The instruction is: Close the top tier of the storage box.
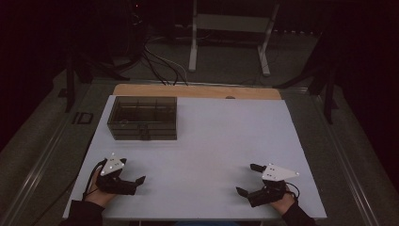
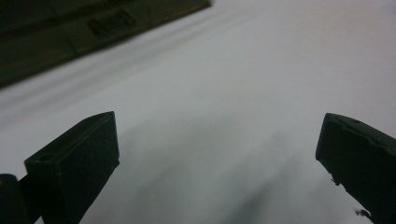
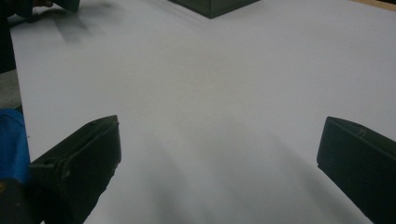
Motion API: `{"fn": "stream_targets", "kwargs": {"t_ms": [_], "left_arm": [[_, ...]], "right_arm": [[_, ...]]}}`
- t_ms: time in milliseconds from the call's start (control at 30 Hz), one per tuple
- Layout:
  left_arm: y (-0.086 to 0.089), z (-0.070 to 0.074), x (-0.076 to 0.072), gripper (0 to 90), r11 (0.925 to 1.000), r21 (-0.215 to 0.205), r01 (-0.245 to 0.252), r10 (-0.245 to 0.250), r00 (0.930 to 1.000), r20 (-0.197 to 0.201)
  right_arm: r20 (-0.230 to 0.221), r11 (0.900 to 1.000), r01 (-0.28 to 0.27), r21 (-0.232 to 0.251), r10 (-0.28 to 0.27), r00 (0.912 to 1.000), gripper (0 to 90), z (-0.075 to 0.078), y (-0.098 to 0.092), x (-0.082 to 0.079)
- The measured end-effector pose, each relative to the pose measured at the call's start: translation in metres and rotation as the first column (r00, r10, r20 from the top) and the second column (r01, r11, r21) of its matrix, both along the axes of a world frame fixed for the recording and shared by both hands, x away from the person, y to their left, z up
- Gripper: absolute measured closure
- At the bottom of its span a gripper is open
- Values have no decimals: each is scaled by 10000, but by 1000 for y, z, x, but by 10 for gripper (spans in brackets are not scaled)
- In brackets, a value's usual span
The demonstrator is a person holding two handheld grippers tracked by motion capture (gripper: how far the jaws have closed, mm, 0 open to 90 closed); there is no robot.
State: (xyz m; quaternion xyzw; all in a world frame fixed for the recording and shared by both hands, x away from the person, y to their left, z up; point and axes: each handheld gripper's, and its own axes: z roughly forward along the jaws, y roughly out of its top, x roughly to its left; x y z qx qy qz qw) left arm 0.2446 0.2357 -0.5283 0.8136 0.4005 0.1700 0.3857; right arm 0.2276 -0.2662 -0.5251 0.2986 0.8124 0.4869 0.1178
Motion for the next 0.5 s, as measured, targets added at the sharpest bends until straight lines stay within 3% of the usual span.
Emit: {"fn": "stream_targets", "kwargs": {"t_ms": [267, 500], "left_arm": [[2, 0, 0, 11, 9988, -476, 98, -94, 9999, 94], [-2, -1, 0, 11, 9985, -405, 380, -383, 9993, -54]], "right_arm": [[-23, 10000, -11, -16, 11, 10000, 0, -1, 0, 1], [-19, 10000, -26, -36, 26, 10000, 0, -1, 0, 1]]}}
